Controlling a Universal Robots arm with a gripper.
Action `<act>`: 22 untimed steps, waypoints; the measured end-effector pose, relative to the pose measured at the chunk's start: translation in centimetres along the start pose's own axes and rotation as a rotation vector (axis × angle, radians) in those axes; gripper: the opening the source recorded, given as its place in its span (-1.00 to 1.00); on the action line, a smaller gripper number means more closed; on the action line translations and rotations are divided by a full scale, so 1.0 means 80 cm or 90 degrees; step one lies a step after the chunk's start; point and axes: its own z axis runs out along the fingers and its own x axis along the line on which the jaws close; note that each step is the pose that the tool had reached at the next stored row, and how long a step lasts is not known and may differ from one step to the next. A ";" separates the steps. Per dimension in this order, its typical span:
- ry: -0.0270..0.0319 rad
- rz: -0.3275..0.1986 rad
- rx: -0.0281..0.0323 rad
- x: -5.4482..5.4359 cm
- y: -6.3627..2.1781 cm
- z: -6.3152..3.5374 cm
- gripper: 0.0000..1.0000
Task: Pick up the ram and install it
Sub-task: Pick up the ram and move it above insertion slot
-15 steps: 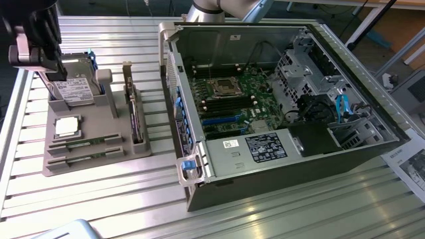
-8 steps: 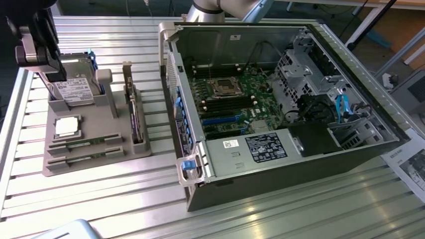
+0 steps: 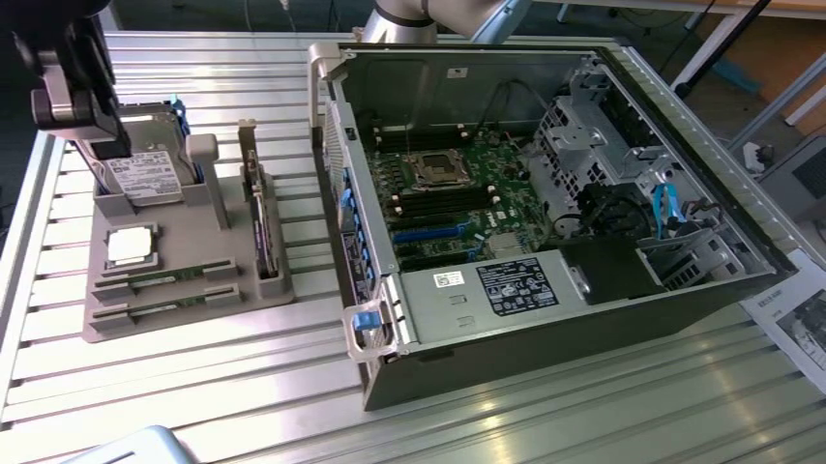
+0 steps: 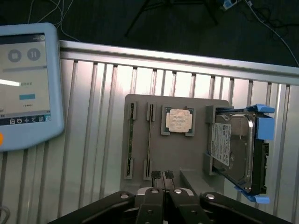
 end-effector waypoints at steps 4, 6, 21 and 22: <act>0.0007 -0.001 0.0070 0.000 0.000 0.000 -0.80; 0.0006 0.001 0.0077 0.000 0.001 0.000 -0.80; 0.0001 0.018 0.0089 0.000 0.001 0.001 -0.80; 0.0001 0.018 0.0092 0.000 0.001 0.001 -0.80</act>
